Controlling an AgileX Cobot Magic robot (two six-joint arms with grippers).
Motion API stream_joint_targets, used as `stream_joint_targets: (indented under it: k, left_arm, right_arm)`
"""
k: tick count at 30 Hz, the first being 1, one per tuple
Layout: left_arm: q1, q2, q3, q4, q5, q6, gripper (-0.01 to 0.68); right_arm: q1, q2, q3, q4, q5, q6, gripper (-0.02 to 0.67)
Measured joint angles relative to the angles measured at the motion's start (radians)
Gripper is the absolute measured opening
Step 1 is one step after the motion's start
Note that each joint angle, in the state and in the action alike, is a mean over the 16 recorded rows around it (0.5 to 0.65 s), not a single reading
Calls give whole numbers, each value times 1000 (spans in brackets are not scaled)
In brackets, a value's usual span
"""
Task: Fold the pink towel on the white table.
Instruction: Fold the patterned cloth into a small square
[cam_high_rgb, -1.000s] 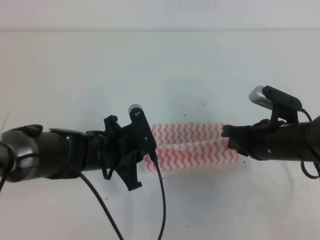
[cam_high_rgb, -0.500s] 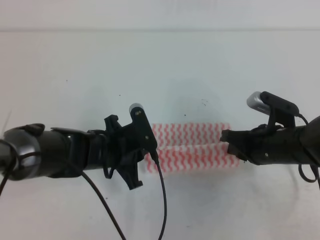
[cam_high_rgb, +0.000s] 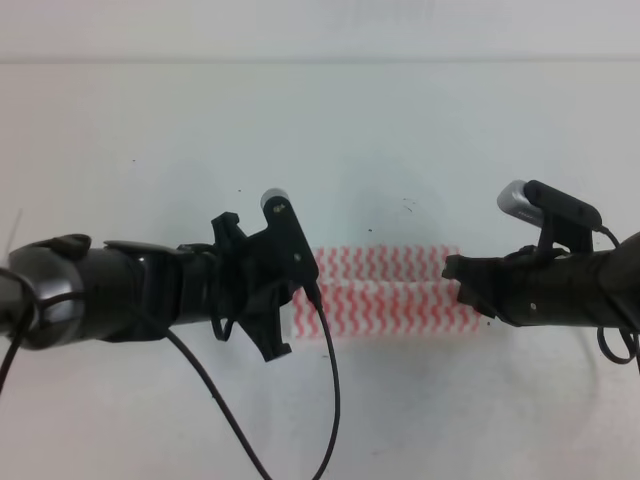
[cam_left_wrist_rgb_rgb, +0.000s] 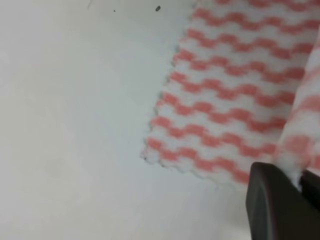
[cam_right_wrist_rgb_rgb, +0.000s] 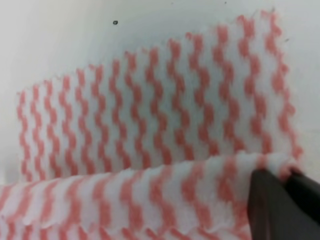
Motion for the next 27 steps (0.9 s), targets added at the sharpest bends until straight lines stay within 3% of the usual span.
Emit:
stream_joint_targets:
  k: [27]
  left_arm:
    - [0,40,-53,5,-11,-16,-3]
  right_arm:
    - [0,31,-64,-12,17,0,-16]
